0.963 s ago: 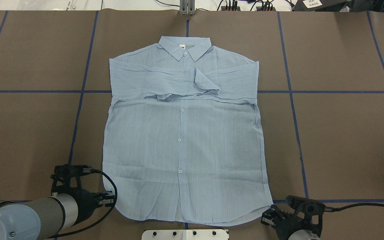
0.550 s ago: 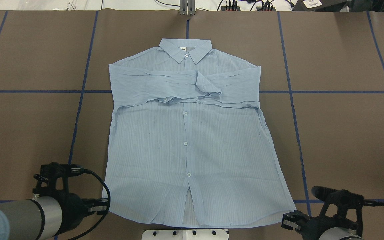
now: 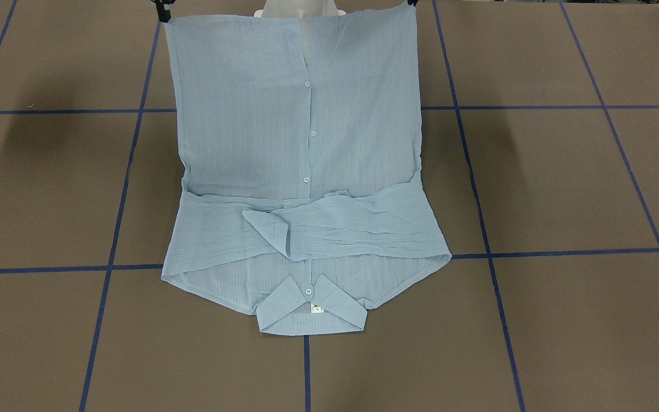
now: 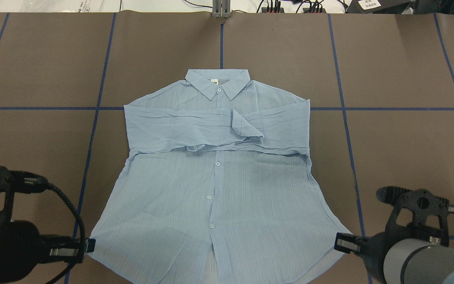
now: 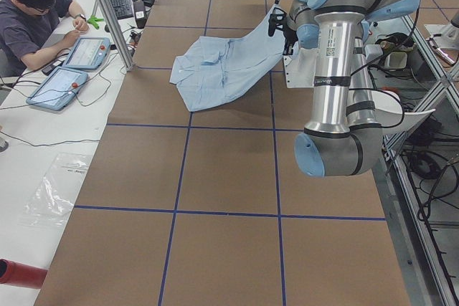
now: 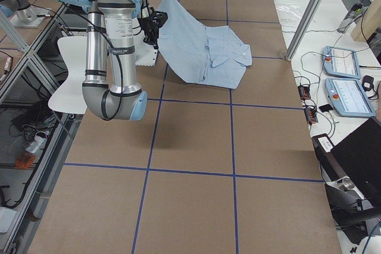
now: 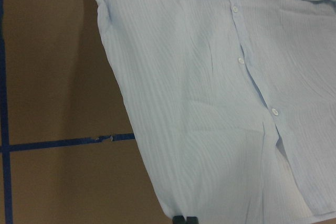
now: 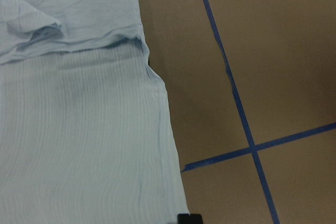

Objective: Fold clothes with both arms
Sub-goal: 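Grasp the hem corners with both grippers and fold them toward the collar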

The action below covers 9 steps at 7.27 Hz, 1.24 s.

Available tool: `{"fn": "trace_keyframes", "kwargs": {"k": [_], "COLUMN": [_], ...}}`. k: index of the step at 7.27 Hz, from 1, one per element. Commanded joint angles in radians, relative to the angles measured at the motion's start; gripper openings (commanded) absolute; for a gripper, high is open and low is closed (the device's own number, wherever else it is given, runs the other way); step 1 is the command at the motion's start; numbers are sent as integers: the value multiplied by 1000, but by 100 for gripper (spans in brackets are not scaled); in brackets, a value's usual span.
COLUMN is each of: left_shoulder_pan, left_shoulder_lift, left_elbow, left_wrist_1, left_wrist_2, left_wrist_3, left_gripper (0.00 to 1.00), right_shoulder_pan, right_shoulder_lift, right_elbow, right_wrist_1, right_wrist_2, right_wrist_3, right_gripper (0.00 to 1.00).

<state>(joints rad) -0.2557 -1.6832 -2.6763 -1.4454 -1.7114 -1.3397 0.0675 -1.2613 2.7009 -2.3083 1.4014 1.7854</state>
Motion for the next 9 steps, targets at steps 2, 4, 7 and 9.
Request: {"fn": "trace_keyframes", "kwargs": {"k": [2,4,7,9], "left_shoulder_pan": [-222,-385,-476,-478], "left_shoulder_lift": [-275,-335,-424,-470], "left_elbow": [287,415,670,938], "left_wrist_1": [68,63,-31,-274], "left_wrist_2": [-17,-17,-8,48], "left_wrist_3": [155,291,349,349], "left_gripper": [0,0,0,0], "right_shoulder_pan": [341,511,638,670], "right_shoulder_lift": [143,251,272,272], "right_elbow": [-97,-226,-558,-802], "right_wrist_1": [-16,6,336,587], "right_wrist_2": [129,160,185,179], "right_wrist_3": [-292,-406,-443,-458], "right_gripper": [0,0,0,0]}}
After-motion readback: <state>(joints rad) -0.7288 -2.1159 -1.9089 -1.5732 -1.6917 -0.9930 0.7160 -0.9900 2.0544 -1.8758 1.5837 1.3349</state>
